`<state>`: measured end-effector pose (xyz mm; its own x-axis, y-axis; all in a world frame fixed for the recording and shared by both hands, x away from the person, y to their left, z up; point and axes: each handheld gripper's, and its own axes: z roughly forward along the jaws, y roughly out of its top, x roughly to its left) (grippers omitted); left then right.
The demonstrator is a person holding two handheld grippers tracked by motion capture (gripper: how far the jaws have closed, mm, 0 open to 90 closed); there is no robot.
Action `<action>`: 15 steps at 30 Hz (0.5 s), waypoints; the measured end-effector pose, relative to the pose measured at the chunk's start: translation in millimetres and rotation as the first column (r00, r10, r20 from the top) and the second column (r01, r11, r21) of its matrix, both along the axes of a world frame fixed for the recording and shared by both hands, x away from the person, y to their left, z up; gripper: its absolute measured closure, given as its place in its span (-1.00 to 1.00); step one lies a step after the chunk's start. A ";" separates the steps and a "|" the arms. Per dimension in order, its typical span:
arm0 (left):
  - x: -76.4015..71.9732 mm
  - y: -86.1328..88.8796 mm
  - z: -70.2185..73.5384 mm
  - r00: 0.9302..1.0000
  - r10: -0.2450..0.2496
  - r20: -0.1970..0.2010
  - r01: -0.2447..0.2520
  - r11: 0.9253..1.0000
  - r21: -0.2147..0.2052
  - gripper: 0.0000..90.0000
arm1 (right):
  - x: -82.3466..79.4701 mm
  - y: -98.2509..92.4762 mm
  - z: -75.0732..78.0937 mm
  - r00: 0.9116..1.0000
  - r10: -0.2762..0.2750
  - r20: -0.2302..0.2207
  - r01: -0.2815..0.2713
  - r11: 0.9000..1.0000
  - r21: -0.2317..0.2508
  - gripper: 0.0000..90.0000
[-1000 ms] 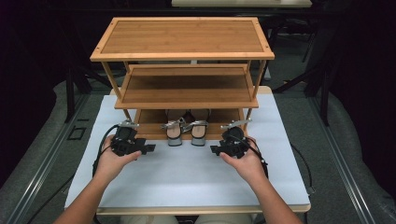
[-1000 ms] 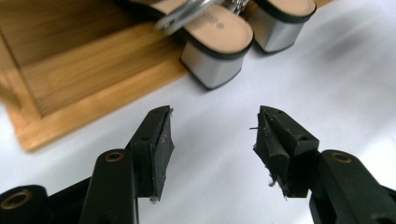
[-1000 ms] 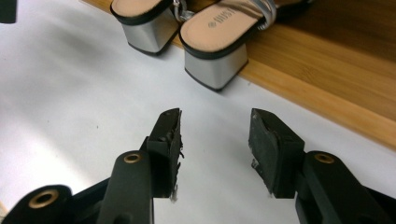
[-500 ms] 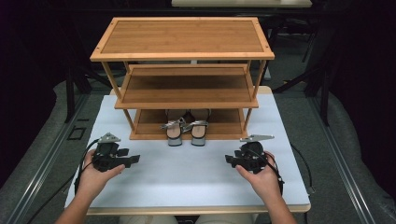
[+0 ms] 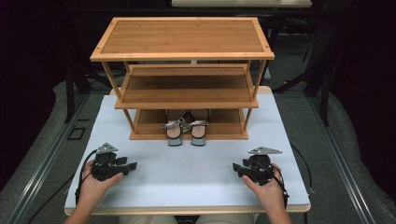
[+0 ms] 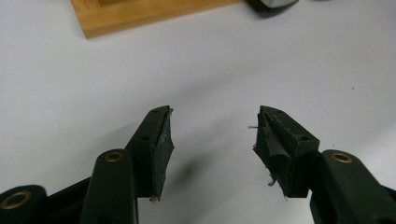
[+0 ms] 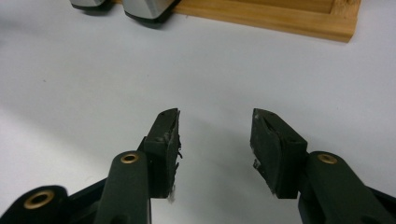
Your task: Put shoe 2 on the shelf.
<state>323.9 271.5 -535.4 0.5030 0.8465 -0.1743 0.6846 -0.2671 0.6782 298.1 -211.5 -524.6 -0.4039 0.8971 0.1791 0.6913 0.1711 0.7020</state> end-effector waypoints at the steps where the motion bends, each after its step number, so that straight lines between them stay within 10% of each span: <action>1: -0.3 0.4 -2.4 1.000 -0.001 0.001 0.001 1.000 -0.001 0.02 | -0.6 0.0 -2.0 1.000 0.000 0.000 0.000 1.000 0.004 0.14; 15: -2.9 -6.1 -13.6 0.999 0.008 0.048 -0.007 1.000 -0.006 0.02 | -2.4 4.1 -27.7 1.000 -0.007 0.016 0.007 1.000 -0.008 0.09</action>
<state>321.0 265.4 -549.1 0.5046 0.8493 -0.1554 0.6532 -0.2578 0.7119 295.6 -207.4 -552.3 -0.4002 0.9015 0.1649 0.6811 0.1721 0.7117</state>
